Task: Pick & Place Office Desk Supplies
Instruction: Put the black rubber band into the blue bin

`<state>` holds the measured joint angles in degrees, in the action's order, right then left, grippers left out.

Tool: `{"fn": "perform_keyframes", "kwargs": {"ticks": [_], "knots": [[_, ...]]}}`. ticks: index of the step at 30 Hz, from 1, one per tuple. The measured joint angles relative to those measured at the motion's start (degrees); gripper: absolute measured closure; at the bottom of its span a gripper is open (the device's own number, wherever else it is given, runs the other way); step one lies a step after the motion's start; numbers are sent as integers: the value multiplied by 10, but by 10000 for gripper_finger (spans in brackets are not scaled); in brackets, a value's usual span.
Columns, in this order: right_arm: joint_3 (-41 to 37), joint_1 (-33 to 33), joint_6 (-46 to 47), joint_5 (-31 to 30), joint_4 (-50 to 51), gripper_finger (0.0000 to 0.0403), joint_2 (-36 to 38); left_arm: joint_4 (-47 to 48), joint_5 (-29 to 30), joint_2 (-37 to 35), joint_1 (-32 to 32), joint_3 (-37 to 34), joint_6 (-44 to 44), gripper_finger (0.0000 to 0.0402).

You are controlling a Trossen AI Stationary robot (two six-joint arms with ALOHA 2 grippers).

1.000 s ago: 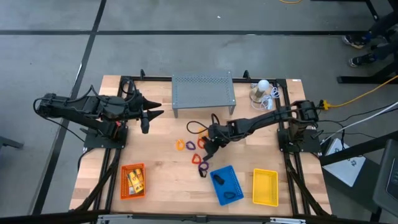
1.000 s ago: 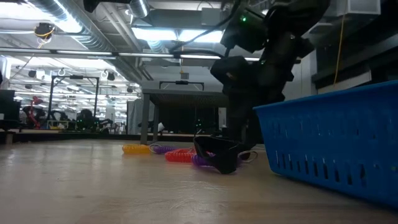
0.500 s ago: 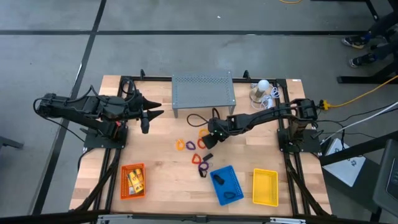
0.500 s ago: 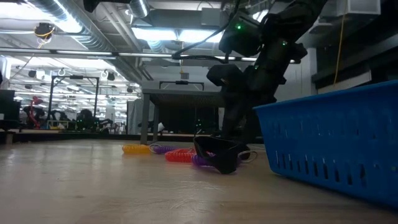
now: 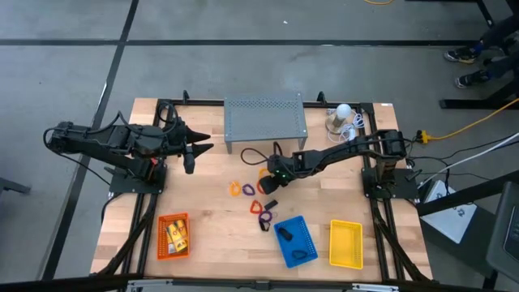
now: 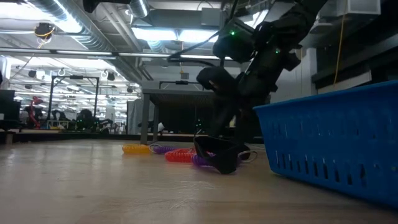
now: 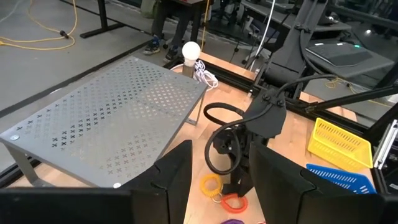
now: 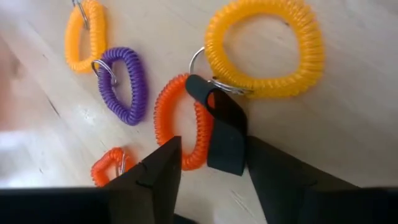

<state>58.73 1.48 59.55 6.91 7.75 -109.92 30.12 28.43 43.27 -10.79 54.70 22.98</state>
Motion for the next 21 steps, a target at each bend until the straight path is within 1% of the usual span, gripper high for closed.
{"fn": "perform_keyframes", "kwargs": {"ticks": [3, 7, 8, 9, 13, 16, 18, 21], "knots": [[-1, -2, 0, 0, -1, 280, 0, 1, 1, 0, 0, 0, 0, 247], [-2, -3, 0, -4, -2, 367, -1, 1, 2, 0, 0, 0, -1, 247], [-2, -3, 0, -4, -2, 384, -1, 1, 2, 0, 0, 0, -1, 247], [-2, -3, -2, -4, -3, 392, -1, 1, 3, 0, 0, 0, -1, 247], [-2, -3, -1, -2, -5, 387, -1, 1, 3, 0, 0, 0, -1, 247], [-4, -3, -1, 0, -4, 397, 7, 1, 3, 0, 0, 0, -1, 247], [-4, -3, 0, 8, -5, 397, 21, 1, 4, 0, 0, 0, -1, 247], [-4, -2, 0, 17, -17, 399, 61, 1, 4, 0, 0, 0, -2, 247]]}}
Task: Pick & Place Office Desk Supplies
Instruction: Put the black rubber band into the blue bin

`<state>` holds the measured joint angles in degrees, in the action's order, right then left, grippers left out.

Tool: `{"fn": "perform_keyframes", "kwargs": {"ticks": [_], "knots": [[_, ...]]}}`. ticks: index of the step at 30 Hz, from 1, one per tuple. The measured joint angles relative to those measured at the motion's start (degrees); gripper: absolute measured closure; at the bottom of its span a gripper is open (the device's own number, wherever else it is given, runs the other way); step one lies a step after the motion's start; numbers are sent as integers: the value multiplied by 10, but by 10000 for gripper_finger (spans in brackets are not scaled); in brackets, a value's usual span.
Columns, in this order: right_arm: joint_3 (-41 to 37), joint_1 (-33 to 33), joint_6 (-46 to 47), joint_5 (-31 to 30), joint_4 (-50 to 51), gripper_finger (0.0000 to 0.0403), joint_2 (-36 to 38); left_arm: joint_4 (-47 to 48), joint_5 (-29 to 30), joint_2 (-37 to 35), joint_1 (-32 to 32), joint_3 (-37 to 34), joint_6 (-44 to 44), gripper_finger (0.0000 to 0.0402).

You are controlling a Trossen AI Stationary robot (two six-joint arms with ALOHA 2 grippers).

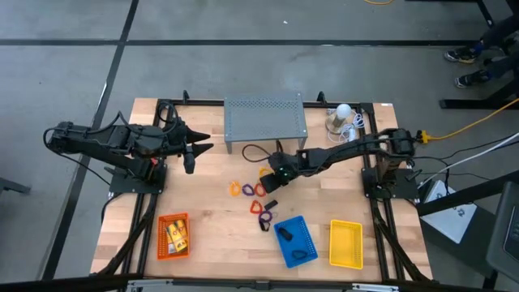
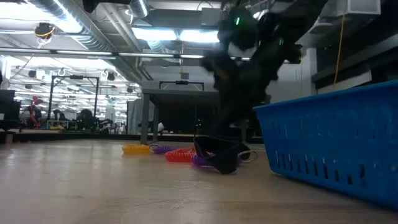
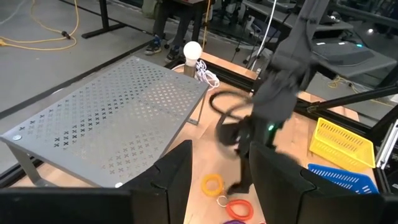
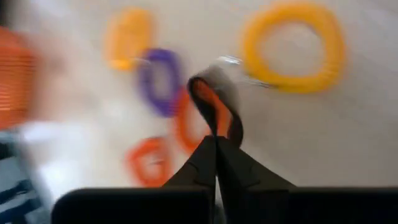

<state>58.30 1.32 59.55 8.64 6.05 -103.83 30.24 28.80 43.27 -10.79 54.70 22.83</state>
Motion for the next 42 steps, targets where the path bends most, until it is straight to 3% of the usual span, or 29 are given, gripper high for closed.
{"fn": "perform_keyframes", "kwargs": {"ticks": [9, 15, 21, 29, 38, 42], "knots": [[1, 26, 11, -9, -70, 401, 152, 2, 0, 0, 0, 0, -1, 247], [2, 89, 16, 63, -69, 402, 201, 2, 0, 0, 0, 0, -5, 247], [2, 184, 48, 85, -41, 402, 196, 2, -5, 0, 0, 0, -5, 247], [2, 278, 112, 64, 97, 403, 148, 2, -15, 0, 0, 0, -5, 247], [2, 285, 127, 45, 94, 400, 101, 2, -19, 0, 0, 0, -5, 247], [2, 283, 134, 40, 95, 370, 100, 2, -30, 0, 0, 0, -5, 247]]}}
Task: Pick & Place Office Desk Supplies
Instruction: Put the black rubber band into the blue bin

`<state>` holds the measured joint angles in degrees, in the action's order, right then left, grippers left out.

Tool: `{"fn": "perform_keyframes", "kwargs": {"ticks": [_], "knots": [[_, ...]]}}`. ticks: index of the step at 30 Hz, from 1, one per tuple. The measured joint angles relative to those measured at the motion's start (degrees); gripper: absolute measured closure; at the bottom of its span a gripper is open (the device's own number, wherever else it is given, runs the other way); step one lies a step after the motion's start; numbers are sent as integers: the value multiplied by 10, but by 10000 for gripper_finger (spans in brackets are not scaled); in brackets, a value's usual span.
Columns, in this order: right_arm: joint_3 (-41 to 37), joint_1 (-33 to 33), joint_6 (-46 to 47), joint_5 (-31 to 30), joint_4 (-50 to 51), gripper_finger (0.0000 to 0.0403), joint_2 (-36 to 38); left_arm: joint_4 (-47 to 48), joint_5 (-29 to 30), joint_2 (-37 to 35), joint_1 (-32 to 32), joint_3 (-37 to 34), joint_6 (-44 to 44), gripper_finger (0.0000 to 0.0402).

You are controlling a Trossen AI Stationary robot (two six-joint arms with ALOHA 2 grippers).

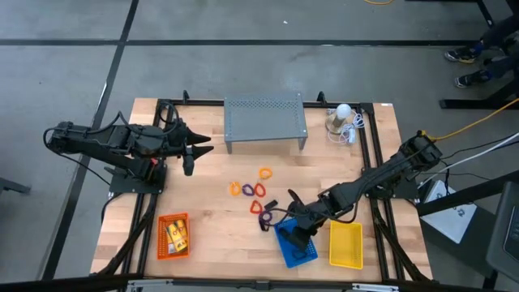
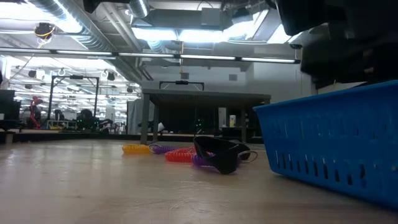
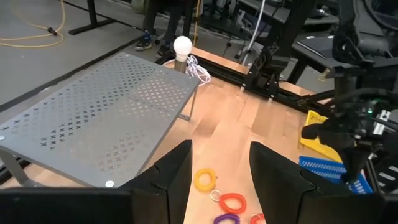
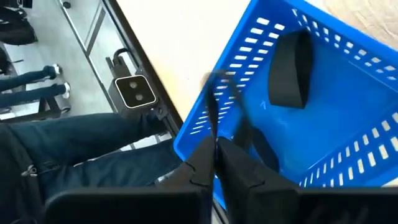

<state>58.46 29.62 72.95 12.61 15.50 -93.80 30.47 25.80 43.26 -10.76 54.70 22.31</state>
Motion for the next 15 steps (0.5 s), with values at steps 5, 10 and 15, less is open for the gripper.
{"fn": "perform_keyframes", "kwargs": {"ticks": [5, 10, 15], "knots": [[0, 0, -1, 15, -10, 278, 1, 6, -2, 0, 0, 0, 0, 247], [0, 0, -5, 20, -9, 180, 1, 7, -2, 0, 0, 0, 0, 247], [0, 0, -19, 35, -15, 127, 1, 7, -1, 0, 0, 0, 0, 247]]}}
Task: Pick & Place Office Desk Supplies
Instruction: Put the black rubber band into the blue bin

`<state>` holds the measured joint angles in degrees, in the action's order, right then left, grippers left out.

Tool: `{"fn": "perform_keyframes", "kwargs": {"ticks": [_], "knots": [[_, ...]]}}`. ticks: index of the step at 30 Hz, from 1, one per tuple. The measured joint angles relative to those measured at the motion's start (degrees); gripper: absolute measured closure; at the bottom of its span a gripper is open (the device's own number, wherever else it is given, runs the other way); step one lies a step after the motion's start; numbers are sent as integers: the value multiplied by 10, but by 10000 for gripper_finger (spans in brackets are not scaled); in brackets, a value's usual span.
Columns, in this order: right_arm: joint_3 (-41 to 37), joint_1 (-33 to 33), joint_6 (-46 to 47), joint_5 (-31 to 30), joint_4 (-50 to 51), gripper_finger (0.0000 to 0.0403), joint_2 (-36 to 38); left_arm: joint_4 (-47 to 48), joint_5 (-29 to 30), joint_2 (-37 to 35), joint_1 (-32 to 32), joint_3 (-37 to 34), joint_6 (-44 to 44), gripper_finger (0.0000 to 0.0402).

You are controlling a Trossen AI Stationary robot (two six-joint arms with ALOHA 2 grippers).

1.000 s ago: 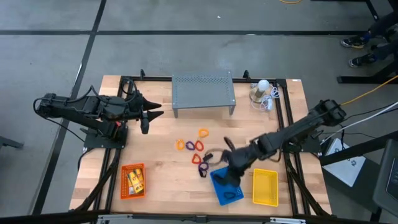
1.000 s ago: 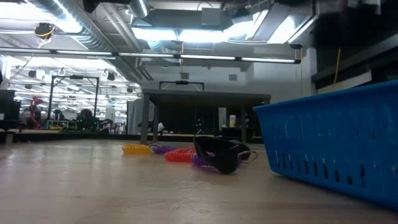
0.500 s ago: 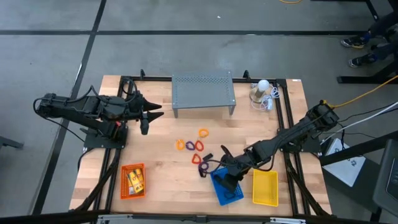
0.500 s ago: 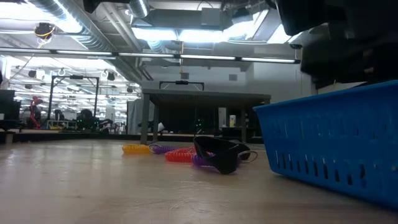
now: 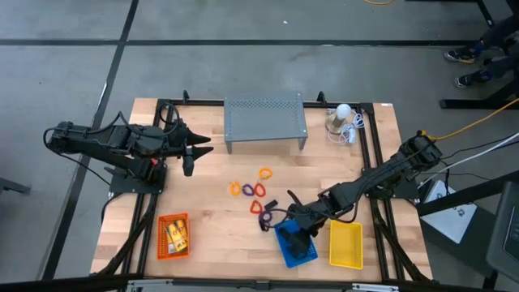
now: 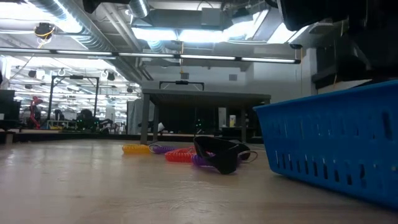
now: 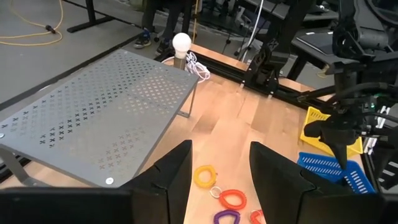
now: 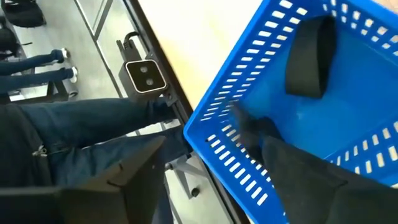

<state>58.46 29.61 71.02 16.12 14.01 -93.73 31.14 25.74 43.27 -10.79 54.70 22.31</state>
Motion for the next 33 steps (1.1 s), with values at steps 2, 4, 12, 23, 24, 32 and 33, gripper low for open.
{"fn": "perform_keyframes", "kwargs": {"ticks": [2, 4, 12, 23, 24, 32, 33], "knots": [[0, 0, -3, 4, -4, 115, 0, 0, 0, 0, 0, 0, 0, 247], [0, 0, -10, 4, -4, 106, 0, 0, 0, 0, 0, 0, 0, 247], [0, -20, -70, -20, -4, 111, 0, 0, 1, 0, 0, 0, 3, 247], [30, -108, -213, -70, 11, 126, 1, 0, 0, 0, 0, 0, 15, 247], [39, -116, -236, -77, 24, 126, 1, 0, 0, 0, 0, 0, 15, 247], [80, -158, -398, -138, 137, 126, 1, 0, 4, 0, 0, 0, 16, 247], [80, -161, -413, -141, 144, 126, 1, 0, 5, 0, 0, 0, 17, 247]]}}
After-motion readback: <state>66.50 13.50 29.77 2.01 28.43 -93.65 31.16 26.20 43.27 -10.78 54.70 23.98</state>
